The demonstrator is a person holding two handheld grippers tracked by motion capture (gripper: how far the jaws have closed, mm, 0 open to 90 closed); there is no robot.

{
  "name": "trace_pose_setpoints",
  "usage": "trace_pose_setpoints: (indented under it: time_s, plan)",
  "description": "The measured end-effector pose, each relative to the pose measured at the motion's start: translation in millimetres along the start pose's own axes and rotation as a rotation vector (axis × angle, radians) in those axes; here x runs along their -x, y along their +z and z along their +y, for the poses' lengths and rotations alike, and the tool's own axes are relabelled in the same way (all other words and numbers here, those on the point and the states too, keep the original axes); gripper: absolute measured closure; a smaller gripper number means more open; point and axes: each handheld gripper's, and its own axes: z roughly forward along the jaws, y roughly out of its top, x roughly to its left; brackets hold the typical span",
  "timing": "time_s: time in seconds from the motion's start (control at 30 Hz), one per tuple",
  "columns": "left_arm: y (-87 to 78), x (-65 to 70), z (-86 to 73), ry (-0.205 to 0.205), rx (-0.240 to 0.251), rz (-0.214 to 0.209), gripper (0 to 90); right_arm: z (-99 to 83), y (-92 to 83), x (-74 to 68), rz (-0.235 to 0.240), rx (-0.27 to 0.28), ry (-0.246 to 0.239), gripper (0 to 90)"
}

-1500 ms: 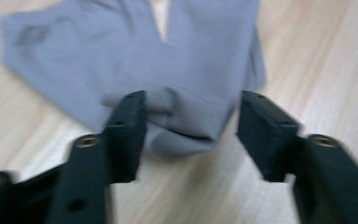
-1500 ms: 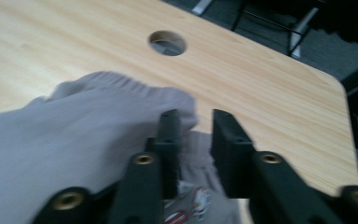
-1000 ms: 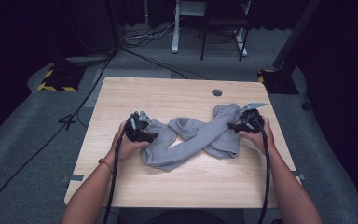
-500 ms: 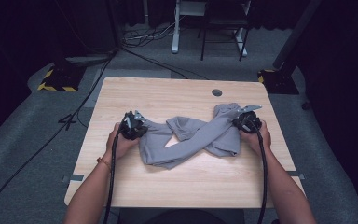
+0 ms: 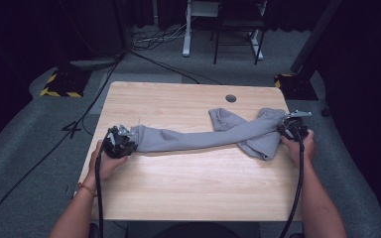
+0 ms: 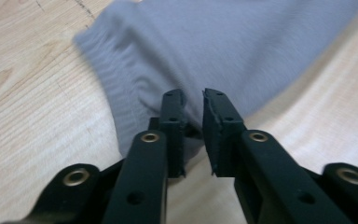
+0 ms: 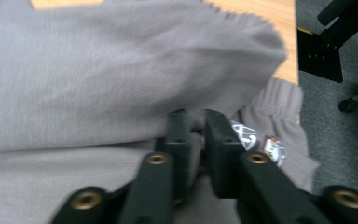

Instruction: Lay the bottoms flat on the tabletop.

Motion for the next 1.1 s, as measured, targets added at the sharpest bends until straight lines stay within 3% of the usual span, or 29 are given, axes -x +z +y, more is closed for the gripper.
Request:
trace_pose_setpoints:
  time_s: [0.1, 0.17, 0.2, 0.27, 0.37, 0.43, 0.53, 0.63, 0.7, 0.83, 1.03, 1.1]
  plan:
    - [-10.5, 9.6, -6.3, 0.025, 0.015, -0.024, 77.3, 3.0, -5.8, 0.0, -0.011, 0.014, 0.009, 64.8]
    - [-14.5, 14.6, -7.6, 0.042, 0.042, -0.030, 71.4, 5.0, -8.6, -0.4, 0.005, 0.023, 0.013, 58.4]
    - [-14.7, 15.6, -6.1, 0.039, 0.059, -0.025, 66.6, 6.8, -10.4, -1.1, 0.026, 0.031, 0.010, 52.7]
    - [-10.9, 14.9, 2.0, 0.023, 0.088, 0.012, 52.9, 8.6, -13.3, -3.2, 0.045, 0.058, -0.002, 49.8]
    - [2.5, 4.8, 17.4, 0.003, 0.121, 0.011, 48.4, 9.7, -12.4, -7.5, 0.118, 0.075, -0.003, 43.1]
    - [16.9, -3.7, 27.3, -0.004, 0.102, 0.054, 45.6, 9.9, -8.6, -13.2, 0.185, 0.042, -0.030, 41.9]
    - [38.9, -18.0, 36.1, -0.071, 0.068, 0.048, 49.5, 8.3, -2.2, -17.9, 0.197, -0.001, -0.055, 39.6]
    - [52.3, -18.4, 37.4, -0.038, 0.027, 0.075, 55.9, 3.8, 3.1, -14.6, 0.192, -0.012, -0.030, 39.8]
    - [54.7, -17.7, 34.9, -0.032, 0.040, 0.048, 62.1, -0.2, 7.7, -12.0, 0.184, -0.018, -0.004, 42.5]
    - [47.1, -10.0, 30.3, 0.019, 0.010, 0.020, 66.1, -4.2, 14.8, -10.1, 0.183, -0.032, 0.013, 47.6]
    - [25.8, 12.5, 8.8, 0.068, -0.029, -0.114, 64.7, -2.5, 15.4, -10.8, 0.132, -0.039, 0.016, 50.5]
    - [17.0, 23.1, -1.0, 0.093, -0.038, -0.124, 62.4, -3.5, 16.2, -8.4, 0.125, -0.036, 0.036, 48.4]
